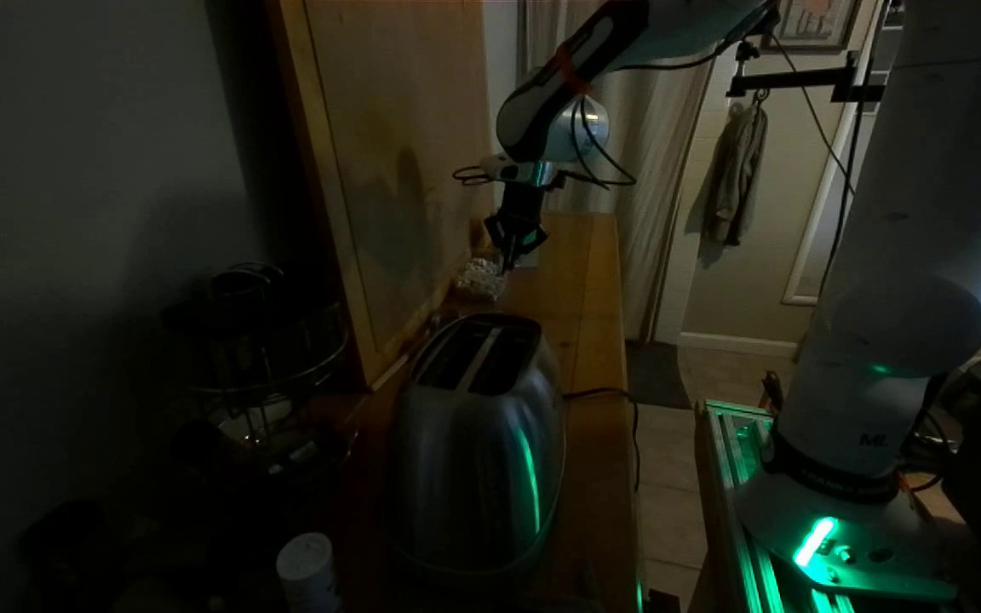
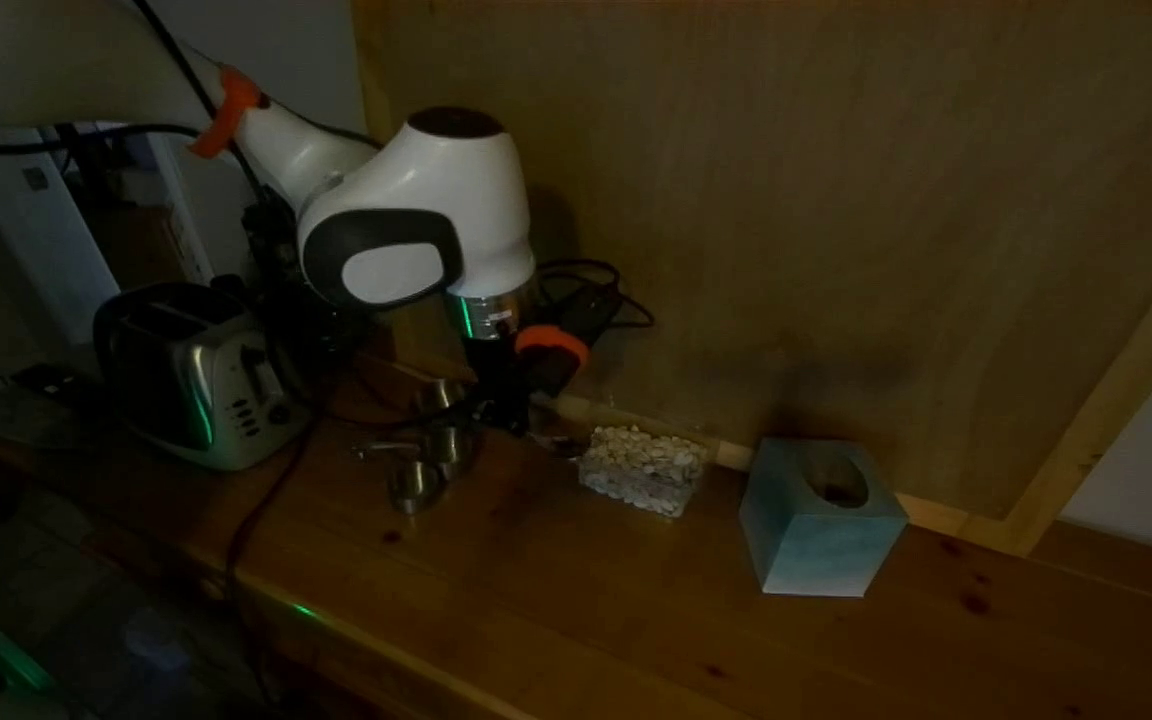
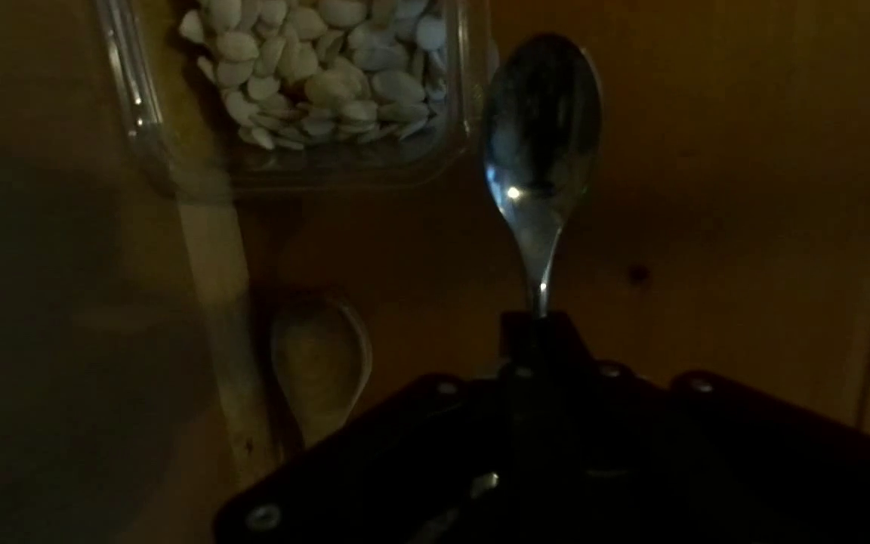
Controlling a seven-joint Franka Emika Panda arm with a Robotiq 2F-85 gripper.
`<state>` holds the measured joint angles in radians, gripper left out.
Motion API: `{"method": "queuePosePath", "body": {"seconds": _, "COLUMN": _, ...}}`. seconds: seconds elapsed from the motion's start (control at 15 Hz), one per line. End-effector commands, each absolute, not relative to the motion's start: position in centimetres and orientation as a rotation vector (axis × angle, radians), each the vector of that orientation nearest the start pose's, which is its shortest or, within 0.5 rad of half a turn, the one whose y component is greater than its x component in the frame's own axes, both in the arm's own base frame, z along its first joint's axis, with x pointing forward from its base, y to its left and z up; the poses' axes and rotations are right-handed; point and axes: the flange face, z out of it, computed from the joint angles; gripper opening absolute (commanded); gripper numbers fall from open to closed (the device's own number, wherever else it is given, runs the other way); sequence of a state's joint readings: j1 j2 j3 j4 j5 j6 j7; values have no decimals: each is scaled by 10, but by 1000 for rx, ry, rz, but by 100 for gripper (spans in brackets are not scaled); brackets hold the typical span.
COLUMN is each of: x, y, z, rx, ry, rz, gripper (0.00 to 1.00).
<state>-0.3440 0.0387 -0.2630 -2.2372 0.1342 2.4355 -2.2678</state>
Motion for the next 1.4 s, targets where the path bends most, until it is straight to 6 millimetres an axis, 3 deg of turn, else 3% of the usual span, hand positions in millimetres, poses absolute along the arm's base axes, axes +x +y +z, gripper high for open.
{"method": "queuePosePath", "body": {"seconds": 0.0, "x": 444, "y": -328, "z": 399, "rx": -2131, "ry": -2485, "rz": -313, "gripper": 2}}
{"method": "queuePosePath", "body": {"seconds": 0.2, "x": 433, "y": -354, "z": 412, "rx": -1976, "ry": -2554, "rz": -456, "gripper": 2}}
{"method": "queuePosePath", "body": {"seconds": 0.33, "x": 420, "y": -383, "z": 412, "rx": -1911, "ry": -2552, "rz": -585, "gripper": 2}}
{"method": "queuePosePath", "body": {"seconds": 0.4, "x": 438, "y": -352, "z": 443, "rx": -1932, "ry": -2484, "rz": -598, "gripper": 2}}
{"method": "queuePosePath", "body": {"seconds": 0.6, "x": 437, "y": -378, "z": 439, "rx": -1945, "ry": -2396, "rz": -696, "gripper": 2}}
{"method": "queuePosePath", "body": {"seconds": 0.67, "x": 430, "y": -363, "z": 440, "rx": -1981, "ry": -2397, "rz": -619, "gripper": 2}}
{"method": "queuePosePath", "body": {"seconds": 0.73, "x": 432, "y": -363, "z": 443, "rx": -1982, "ry": -2392, "rz": -626, "gripper": 7}}
{"method": "queuePosePath", "body": {"seconds": 1.07, "x": 431, "y": -363, "z": 439, "rx": -1983, "ry": -2382, "rz": -623, "gripper": 7}}
{"method": "queuePosePath", "body": {"seconds": 1.13, "x": 431, "y": -363, "z": 439, "rx": -1983, "ry": -2382, "rz": -623, "gripper": 2}}
{"method": "queuePosePath", "body": {"seconds": 1.33, "x": 447, "y": -367, "z": 428, "rx": -1941, "ry": -2355, "rz": -700, "gripper": 2}}
